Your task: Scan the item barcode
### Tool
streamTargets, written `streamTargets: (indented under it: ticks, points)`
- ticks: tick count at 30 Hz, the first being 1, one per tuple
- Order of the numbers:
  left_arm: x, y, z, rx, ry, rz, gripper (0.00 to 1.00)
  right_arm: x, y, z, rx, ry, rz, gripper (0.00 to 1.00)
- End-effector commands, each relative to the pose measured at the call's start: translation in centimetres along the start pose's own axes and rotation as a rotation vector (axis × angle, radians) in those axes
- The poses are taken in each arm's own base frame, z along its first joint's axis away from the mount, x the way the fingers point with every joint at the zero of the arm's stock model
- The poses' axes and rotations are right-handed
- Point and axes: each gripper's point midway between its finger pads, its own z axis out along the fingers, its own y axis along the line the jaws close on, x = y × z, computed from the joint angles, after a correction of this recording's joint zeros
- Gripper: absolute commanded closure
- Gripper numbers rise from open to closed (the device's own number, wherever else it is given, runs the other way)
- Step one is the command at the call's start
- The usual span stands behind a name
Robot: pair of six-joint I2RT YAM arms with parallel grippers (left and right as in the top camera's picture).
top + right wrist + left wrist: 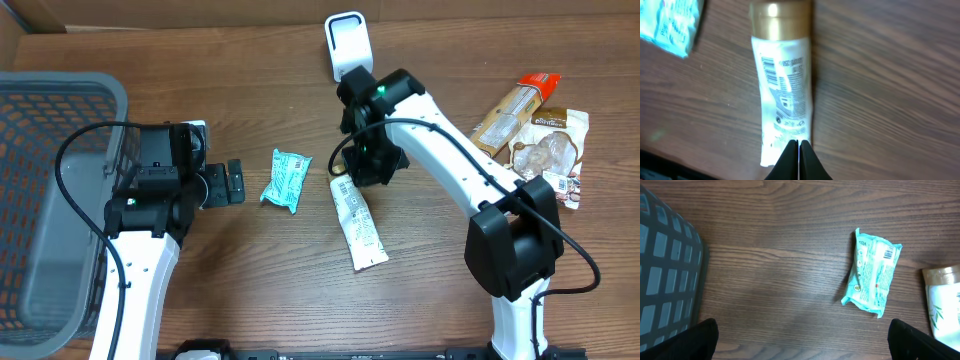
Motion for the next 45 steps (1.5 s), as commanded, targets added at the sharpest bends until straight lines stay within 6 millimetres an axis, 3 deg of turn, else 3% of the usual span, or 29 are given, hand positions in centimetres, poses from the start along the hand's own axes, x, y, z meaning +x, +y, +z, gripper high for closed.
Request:
streamTargets:
  ticks: [1,6,17,23,25,27,29,33,37,41,45]
  points:
    - [0.1,0.2,0.2,-0.009,0.007,0.012,0.00,1.5,0.6,2.0,-0.045,0.050,-0.036,0.96]
    - [0.1,0.2,0.2,-0.009,0.007,0.012,0.00,2.3,0.8,4.7,-0.091,0.072,-0.029,0.96]
    - [0.1,0.2,0.2,-0.009,0.007,0.012,0.00,3.1,2.1,6.7,-0.087,0.083,-0.043,0.96]
    - [0.1,0.2,0.2,-0.009,0.007,0.012,0.01,3.6,2.3,9.5,-0.086,0.069,0.009,0.96]
    - [0.1,0.2,0.2,-0.009,0.007,0.012,0.01,3.8,2.2,9.6,-0.085,0.075,0.016,0.89]
    - [0.1,0.2,0.2,-0.009,0.007,0.012,0.01,3.5,2.0,9.3,-0.088,0.068,0.023,0.70]
    - [0.1,0.2,0.2,-0.009,0.007,0.012,0.01,2.9,1.9,8.6,-0.092,0.056,0.031,0.59]
    - [0.1,0.2,0.2,-0.009,0.007,0.012,0.00,0.9,1.3,4.9,-0.112,-0.019,0.057,0.47]
    - [0.1,0.2,0.2,-0.009,0.007,0.012,0.00,0.8,-0.3,1.9,-0.134,-0.060,0.106,0.31]
    - [0.1,0.2,0.2,-0.009,0.007,0.012,0.00,1.6,0.0,1.7,-0.258,-0.019,0.064,0.26]
    - [0.1,0.2,0.2,-0.009,0.007,0.012,0.01,2.4,1.2,3.5,-0.369,0.011,0.045,0.22]
